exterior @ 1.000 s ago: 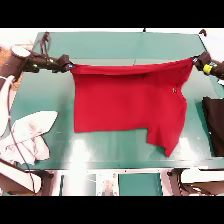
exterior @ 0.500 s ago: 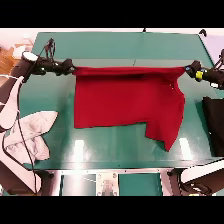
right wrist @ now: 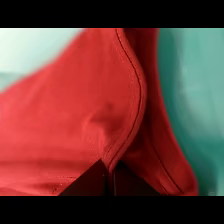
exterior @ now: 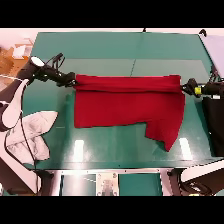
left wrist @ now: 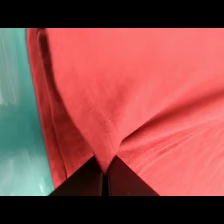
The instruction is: Fold the shirts.
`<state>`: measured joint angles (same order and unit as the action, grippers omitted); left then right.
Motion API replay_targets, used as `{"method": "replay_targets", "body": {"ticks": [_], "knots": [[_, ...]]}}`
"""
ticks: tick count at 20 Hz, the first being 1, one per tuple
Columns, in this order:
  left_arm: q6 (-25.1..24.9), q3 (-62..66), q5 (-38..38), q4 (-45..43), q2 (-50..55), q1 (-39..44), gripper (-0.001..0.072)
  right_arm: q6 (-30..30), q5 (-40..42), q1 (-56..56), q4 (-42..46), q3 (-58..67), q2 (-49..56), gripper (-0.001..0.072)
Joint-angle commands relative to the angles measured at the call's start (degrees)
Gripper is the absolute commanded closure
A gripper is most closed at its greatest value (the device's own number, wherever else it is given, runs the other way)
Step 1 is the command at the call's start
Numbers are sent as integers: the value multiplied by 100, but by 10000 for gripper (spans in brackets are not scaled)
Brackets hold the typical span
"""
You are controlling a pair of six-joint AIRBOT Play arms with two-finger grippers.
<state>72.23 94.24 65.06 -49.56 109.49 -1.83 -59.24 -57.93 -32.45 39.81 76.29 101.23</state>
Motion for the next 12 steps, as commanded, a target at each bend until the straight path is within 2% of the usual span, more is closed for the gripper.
{"method": "replay_targets", "body": {"ticks": [1, 5, 6, 7, 8, 9, 12], "knots": [[109, -111, 66, -83, 61, 13, 687, -11, 2, -2, 162, -258, 4, 696], [278, -122, 459, 166, 131, 11, 687, -44, -9, -2, 107, -258, 2, 694], [393, -122, 540, 166, 131, 11, 687, -70, -33, -2, 61, -247, 2, 639], [514, -120, 619, 166, 129, 11, 684, -166, -109, -2, 22, -210, 2, 456], [627, -111, 778, 164, 129, -2, 409, -267, -293, -4, 13, -111, -17, 370], [837, -83, 964, 146, 129, -35, 186, -391, -525, -35, 31, 26, -57, 369], [1303, 120, 1790, 138, 57, -308, 186, -885, -1235, -269, 190, 417, -448, 392]]}}
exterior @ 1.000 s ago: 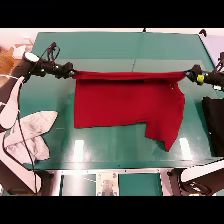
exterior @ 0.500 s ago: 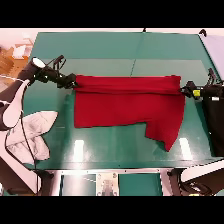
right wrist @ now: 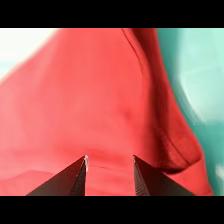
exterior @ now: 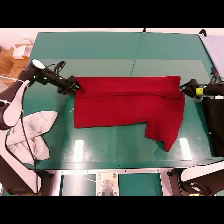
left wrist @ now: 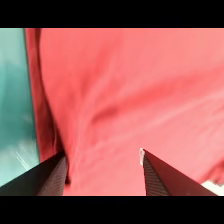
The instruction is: Fold the shirts.
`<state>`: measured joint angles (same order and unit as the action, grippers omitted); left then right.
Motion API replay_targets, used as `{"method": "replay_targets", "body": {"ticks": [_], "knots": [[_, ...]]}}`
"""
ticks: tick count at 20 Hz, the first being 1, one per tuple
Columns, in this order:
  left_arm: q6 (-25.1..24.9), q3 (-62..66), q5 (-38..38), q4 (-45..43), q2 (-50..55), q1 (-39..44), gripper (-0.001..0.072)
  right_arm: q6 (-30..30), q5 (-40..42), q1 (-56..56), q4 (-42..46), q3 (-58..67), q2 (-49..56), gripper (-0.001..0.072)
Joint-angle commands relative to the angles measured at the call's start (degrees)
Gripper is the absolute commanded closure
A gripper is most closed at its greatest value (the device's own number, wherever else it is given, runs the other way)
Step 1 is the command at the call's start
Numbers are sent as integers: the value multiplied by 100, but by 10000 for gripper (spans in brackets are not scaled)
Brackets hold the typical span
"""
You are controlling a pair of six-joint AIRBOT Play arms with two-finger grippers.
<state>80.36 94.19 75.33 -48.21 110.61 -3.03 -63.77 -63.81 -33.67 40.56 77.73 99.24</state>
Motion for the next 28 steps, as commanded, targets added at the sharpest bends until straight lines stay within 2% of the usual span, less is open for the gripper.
{"method": "replay_targets", "body": {"ticks": [1, 2, 4, 6, 8, 11, 13, 14, 15, 18, 20, 22, 24, 26, 28], "knots": [[595, 133, 1012, 4, -166, -323, 187, -520, -798, -286, 236, 275, -501, 428], [671, 127, 1246, -90, -328, -459, 188, -549, -909, -435, 295, 175, -796, 428], [686, -168, 1443, -660, -887, -592, 297, -535, -918, -737, 321, -431, -1495, 429], [684, -1032, 1180, -1228, -1759, -590, 297, -422, -787, -1036, 321, -1370, -2212, 428], [651, -2400, 573, -1187, -2771, -590, 296, -323, -448, -1370, 299, -2490, -2876, 422], [691, -4708, -505, -920, -4363, -590, 295, -308, -57, -1718, 247, -3510, -3379, 421], [682, -6116, -1499, -120, -5276, -588, 293, -297, 146, -1746, 11, -3786, -3488, 420], [514, -6734, -2039, 442, -5613, -551, 266, -186, 140, -1727, -160, -3821, -3486, 412], [367, -7202, -2474, 929, -5777, -417, 266, -177, 142, -1687, -273, -3823, -3486, 361], [0, -7941, -3628, 2173, -5803, 494, 266, -153, 144, -1631, -459, -3823, -3486, 353], [42, -7947, -4686, 2389, -5799, 1193, 266, -155, 155, -1611, -461, -3823, -3486, 354], [361, -7949, -5320, 2422, -5768, 1491, 267, -157, 175, -1611, -459, -3823, -3486, 354], [463, -7947, -5287, 2459, -5560, 1493, 267, -157, 188, -1611, -461, -3823, -3486, 354], [466, -7949, -4767, 2439, -5366, 1495, 267, -157, 192, -1611, -514, -3821, -3486, 354], [468, -7936, -4590, 2474, -5329, 1493, 267, -157, 251, -1611, -562, -3821, -3486, 354]]}}
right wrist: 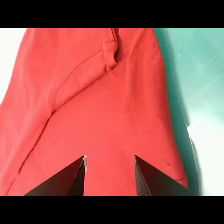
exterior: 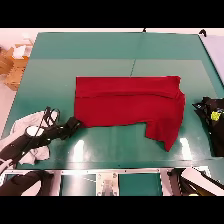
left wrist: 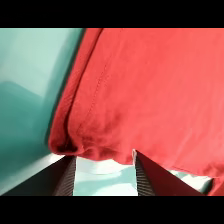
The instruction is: Fold the shirts.
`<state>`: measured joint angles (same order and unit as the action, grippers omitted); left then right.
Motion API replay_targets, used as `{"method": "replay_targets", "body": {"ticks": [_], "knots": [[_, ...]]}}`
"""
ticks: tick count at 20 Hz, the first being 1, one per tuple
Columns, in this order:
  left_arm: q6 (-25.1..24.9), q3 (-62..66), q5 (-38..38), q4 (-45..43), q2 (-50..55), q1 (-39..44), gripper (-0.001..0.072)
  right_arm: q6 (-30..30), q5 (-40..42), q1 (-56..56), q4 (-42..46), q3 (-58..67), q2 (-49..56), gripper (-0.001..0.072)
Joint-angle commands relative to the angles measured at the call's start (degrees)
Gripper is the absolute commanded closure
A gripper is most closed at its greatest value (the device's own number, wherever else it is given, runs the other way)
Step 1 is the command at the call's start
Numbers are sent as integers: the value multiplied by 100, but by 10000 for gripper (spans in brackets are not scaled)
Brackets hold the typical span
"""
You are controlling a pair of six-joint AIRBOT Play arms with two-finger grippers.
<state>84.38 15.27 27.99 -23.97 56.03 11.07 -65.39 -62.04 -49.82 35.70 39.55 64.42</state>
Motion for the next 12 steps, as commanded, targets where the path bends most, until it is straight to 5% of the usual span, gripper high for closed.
{"method": "replay_targets", "body": {"ticks": [1, 6, 12], "knots": [[61, 15, 208, 37, 129, 83, 267, 7, 107, 4, -76, -2, -4, 354], [-11, 551, 791, -367, 129, 83, 268, 4, 140, 4, -76, -2, -4, 354], [704, 555, 1698, -1532, 72, 83, 287, 2, 205, 4, -79, -2, 0, 354]]}}
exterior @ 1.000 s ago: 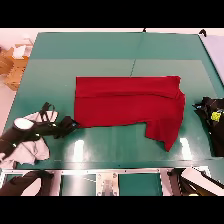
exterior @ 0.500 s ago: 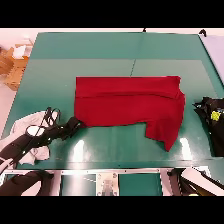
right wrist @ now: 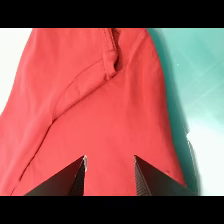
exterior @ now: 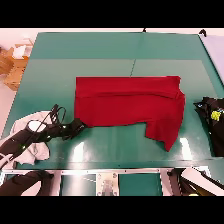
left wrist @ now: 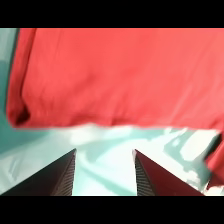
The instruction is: Fold the shirts.
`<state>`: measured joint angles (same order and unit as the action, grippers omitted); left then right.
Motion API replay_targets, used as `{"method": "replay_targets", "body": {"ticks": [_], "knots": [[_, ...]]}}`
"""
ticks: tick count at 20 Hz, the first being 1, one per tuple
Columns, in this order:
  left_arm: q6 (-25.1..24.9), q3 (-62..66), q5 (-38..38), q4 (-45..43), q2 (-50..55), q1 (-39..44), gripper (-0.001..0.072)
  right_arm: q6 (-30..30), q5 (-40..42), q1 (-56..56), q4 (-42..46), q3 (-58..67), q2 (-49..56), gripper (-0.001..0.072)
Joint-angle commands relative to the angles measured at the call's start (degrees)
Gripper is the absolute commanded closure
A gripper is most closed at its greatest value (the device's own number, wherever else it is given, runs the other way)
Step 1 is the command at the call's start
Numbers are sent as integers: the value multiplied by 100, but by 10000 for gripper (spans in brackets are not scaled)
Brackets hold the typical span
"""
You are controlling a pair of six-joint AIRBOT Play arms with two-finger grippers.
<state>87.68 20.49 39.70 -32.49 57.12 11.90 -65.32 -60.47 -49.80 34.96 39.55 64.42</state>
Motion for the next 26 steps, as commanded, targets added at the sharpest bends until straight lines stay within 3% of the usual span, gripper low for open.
{"method": "replay_targets", "body": {"ticks": [1, 4, 8, 10, 14, 16, 17, 18, 26], "knots": [[640, 33, 649, -1012, -48, 0, 287, -2, 50, 2, -4, -2, 0, 354], [1357, -24, 133, -1515, -44, 2, 285, -4, 66, 9, -7, -2, 0, 354], [1360, -24, -1187, -905, 92, 2, 286, -4, 66, 9, -7, -4, 0, 354], [1108, -24, -1233, -461, 402, 2, 286, -4, 70, 9, -9, -2, 0, 354], [-212, -24, -1263, 1161, 1021, 2, 287, -9, 55, 7, -4, -2, 0, 354], [-291, 7, -1222, 1239, 1021, 0, 288, -26, -7, 0, 0, -4, 0, 353], [-291, 33, -1209, 1233, 1021, 0, 324, -26, -68, -4, 7, -4, 0, 351], [-348, 35, -1189, 1237, 1021, 0, 680, -28, -144, -4, 48, -4, -2, 347], [-1191, 35, -623, 1185, 1021, 0, 687, -396, -1047, -785, 944, -302, -201, 342]]}}
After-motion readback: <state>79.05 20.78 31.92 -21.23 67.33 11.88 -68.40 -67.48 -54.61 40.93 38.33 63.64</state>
